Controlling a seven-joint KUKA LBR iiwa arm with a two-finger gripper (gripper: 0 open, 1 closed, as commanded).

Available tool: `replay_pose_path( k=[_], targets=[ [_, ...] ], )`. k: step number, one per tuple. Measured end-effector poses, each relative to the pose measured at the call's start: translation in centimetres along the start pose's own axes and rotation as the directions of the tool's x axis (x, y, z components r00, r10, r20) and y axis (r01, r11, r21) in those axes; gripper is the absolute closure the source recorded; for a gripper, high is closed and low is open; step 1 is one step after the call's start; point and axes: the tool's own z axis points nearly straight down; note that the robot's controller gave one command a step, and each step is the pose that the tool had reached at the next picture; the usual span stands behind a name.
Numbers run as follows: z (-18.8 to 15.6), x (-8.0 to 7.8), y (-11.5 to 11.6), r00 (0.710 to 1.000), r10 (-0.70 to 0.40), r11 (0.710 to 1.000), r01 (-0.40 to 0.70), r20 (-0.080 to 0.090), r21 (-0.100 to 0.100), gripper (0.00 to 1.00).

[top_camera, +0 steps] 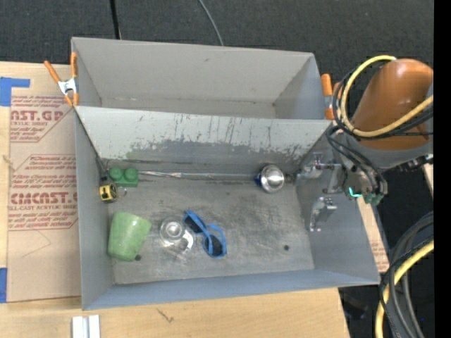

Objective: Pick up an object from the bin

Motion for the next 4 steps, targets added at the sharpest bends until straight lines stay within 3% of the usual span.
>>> replay_pose_path(
  k=[1,2,3,4],
  targets=[
    [12.0,-5.2,-1.0,0.976,0.217,0.976,-0.217,0.016,0.0,0.0],
    [10.6,-6.2,0.6,0.936,0.352,0.936,-0.352,0.008,-0.002,0.0],
    [10.6,-6.3,-1.2,0.897,0.441,0.897,-0.441,0.008,-0.003,0.0],
    [12.7,-6.2,1.1,0.749,0.662,0.749,-0.662,0.027,-0.009,0.0]
  ],
)
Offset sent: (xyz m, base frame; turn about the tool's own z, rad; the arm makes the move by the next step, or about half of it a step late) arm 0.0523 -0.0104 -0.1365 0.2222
